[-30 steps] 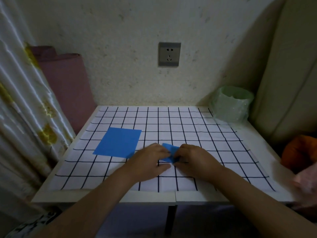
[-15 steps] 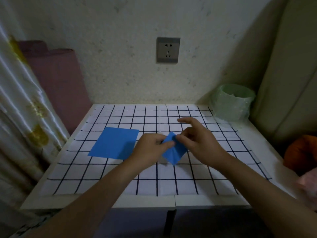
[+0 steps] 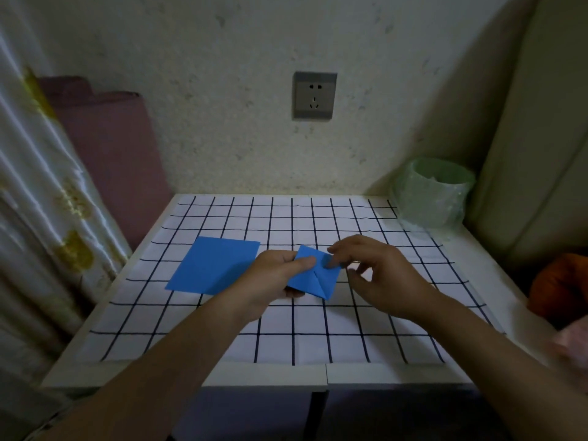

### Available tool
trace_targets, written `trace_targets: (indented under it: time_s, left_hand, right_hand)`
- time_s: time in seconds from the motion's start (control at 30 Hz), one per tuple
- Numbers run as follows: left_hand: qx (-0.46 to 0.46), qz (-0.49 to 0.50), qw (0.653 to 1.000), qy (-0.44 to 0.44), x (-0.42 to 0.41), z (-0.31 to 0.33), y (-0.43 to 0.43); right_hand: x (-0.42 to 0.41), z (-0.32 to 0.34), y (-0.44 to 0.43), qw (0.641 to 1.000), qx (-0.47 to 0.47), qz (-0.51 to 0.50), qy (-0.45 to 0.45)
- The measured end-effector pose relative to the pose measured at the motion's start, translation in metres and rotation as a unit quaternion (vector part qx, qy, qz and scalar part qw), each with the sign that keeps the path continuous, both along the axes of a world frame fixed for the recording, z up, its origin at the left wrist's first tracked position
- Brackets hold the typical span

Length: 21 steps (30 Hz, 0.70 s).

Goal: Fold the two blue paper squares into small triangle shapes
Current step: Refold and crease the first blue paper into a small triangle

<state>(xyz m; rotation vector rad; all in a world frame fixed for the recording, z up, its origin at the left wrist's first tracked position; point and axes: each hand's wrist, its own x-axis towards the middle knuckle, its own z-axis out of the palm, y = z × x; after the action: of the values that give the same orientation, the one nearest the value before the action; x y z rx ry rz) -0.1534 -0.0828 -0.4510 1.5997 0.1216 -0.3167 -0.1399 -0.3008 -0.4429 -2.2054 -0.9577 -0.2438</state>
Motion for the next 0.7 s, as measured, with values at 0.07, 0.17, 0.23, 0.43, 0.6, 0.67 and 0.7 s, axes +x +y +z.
trace_targets:
  time_s: [0.07,0.17,0.23,0.43,0.6,0.67,0.7]
  left_hand:
    - [0.007,-0.010,1.000,-0.004,0.000,-0.001,0.001]
    - [0.051,-0.023,0.998,-0.026,0.000,-0.003,0.001]
    - [0.099,-0.024,0.993,-0.053,0.001,-0.004,0.000]
    - [0.150,-0.069,0.982,-0.095,-0.002,-0.004,0.000]
    - [0.077,-0.067,0.994,-0.043,-0.002,0.003,-0.004]
    - [0.067,-0.073,0.992,-0.080,-0.003,0.000,-0.006]
    - [0.073,-0.077,0.989,-0.104,-0.006,-0.001,-0.006]
  right_hand:
    - [-0.002,0.000,0.002,0.999,-0.029,-0.005,-0.045]
    - [-0.003,0.000,0.006,0.999,-0.006,-0.008,-0.044]
    - [-0.002,0.000,0.007,1.000,0.019,-0.014,-0.005]
    - [-0.001,-0.006,0.015,0.964,0.135,-0.069,0.216]
    - [0.000,-0.003,0.014,0.950,0.131,-0.104,0.264]
    - [-0.002,0.000,0.014,0.955,0.123,-0.103,0.248]
    - [-0.003,0.001,0.015,0.958,0.121,-0.101,0.239]
